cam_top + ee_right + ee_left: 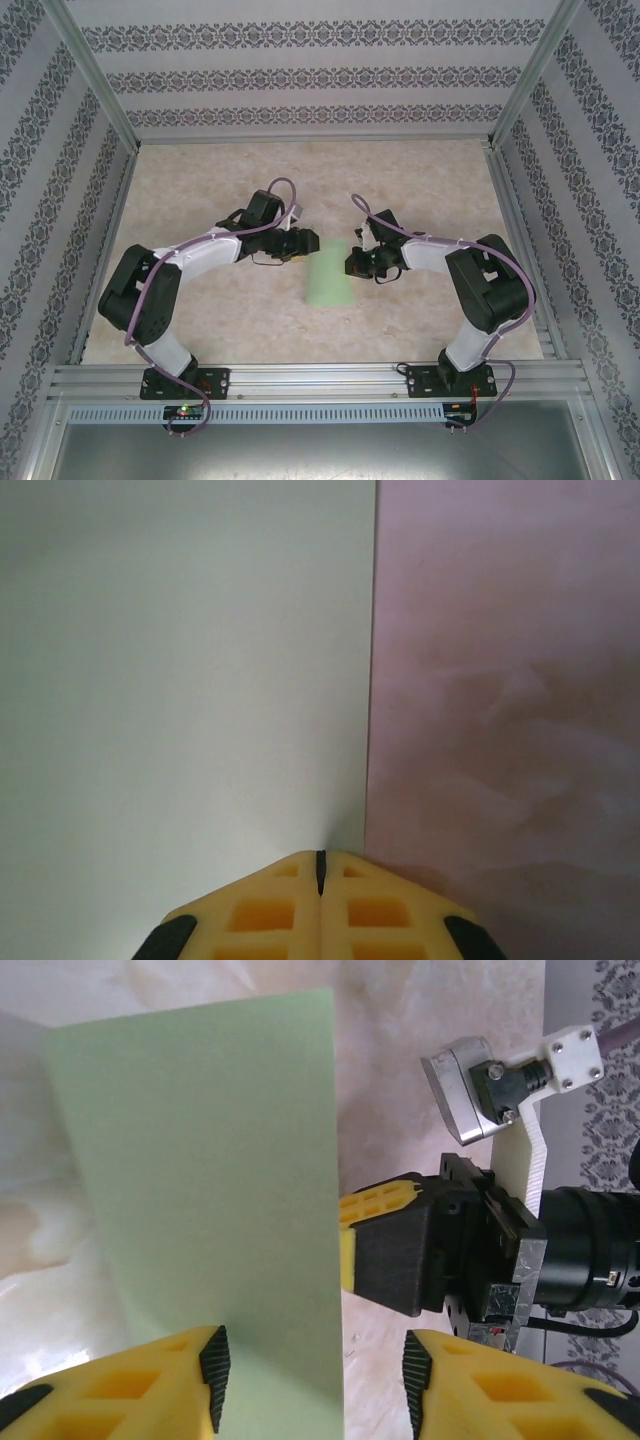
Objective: Fold a paper plane with a square sheet of paper (fold left side to right side)
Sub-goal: First fold in half a square sheet of paper at the center of the table.
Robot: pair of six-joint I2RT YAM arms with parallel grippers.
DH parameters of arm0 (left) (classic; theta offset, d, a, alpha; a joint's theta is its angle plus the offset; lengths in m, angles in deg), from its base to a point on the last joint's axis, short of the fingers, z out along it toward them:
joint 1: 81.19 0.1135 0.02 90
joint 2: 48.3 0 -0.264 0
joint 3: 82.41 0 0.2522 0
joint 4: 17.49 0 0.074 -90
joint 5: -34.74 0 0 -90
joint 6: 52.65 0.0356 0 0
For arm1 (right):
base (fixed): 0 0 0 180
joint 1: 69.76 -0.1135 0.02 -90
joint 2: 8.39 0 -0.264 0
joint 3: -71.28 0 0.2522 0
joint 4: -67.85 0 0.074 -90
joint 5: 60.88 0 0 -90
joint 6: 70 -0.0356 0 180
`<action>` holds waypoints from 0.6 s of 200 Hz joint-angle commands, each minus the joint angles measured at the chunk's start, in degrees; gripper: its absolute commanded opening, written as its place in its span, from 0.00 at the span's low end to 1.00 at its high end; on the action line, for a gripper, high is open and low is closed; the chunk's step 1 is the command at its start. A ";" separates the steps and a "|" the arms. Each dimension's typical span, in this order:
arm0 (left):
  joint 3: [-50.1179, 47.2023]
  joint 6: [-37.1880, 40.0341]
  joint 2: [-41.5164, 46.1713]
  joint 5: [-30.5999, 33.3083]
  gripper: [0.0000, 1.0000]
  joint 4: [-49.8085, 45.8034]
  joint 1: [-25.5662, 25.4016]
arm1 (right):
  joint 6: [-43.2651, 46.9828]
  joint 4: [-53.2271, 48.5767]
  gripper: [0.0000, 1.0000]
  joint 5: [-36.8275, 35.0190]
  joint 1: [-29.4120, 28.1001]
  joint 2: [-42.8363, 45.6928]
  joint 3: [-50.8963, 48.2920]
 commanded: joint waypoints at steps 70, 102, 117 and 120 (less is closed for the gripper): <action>2.23 -3.62 -6.09 -1.72 0.50 6.89 -1.92 | -3.64 6.67 0.38 3.35 3.55 11.49 -5.10; 2.21 -3.67 -6.75 -0.76 0.35 6.57 -2.03 | -10.21 14.17 0.46 9.67 3.57 13.76 -7.83; 2.29 -3.68 -6.96 -0.49 0.29 6.40 -2.16 | -12.98 16.99 0.46 11.99 2.83 12.80 -8.07; 2.29 -3.72 -7.02 -0.37 0.28 6.36 -2.15 | -13.47 17.49 0.46 12.34 2.65 12.51 -8.07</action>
